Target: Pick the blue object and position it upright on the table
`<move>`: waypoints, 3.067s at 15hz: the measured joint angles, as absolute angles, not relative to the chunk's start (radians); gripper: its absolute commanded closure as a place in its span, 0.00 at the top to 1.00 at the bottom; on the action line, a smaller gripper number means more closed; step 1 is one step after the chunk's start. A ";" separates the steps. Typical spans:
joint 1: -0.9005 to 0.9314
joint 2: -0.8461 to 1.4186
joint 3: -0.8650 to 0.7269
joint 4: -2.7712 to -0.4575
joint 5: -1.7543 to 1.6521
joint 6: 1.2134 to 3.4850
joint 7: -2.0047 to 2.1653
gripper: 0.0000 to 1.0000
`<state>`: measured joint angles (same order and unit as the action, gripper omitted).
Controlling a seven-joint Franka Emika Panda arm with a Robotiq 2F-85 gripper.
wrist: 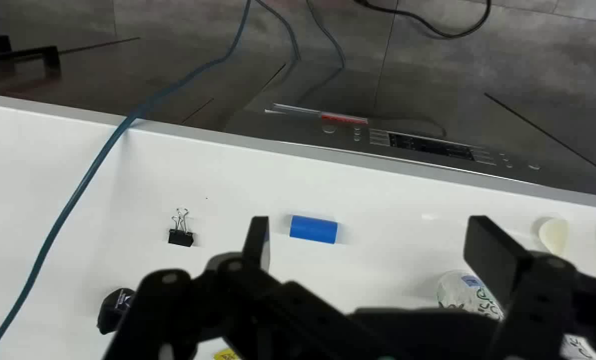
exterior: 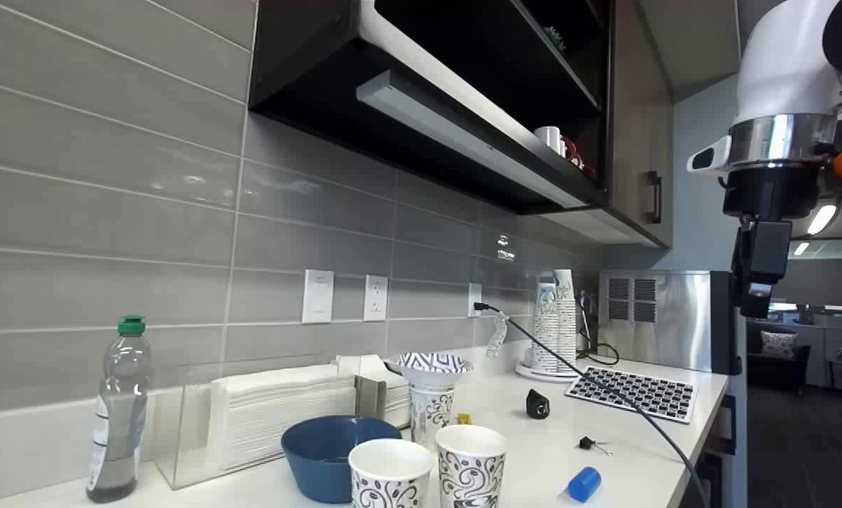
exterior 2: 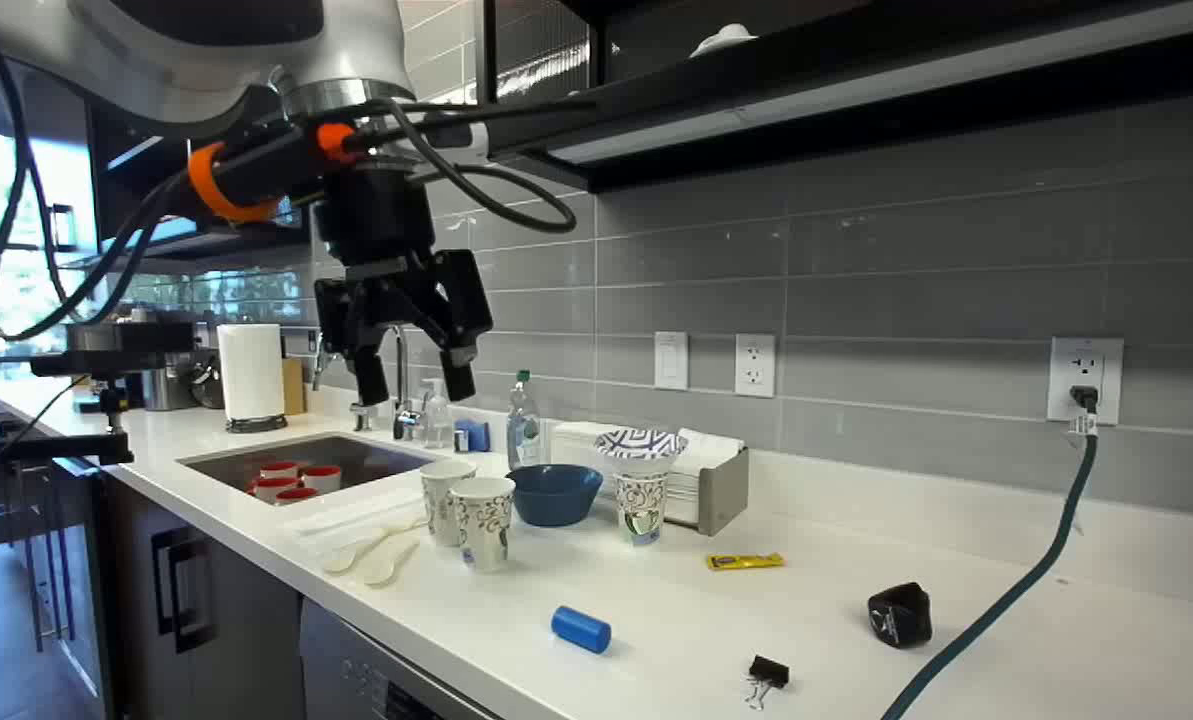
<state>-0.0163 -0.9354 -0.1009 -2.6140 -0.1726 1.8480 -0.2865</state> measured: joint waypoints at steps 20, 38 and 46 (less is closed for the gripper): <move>-0.013 -0.765 -0.013 -2.621 -0.084 2.021 0.060 1.00; -0.128 -0.272 0.131 -2.493 -0.075 2.342 0.747 1.00; -0.129 -0.208 0.054 -2.515 -0.041 2.365 0.804 1.00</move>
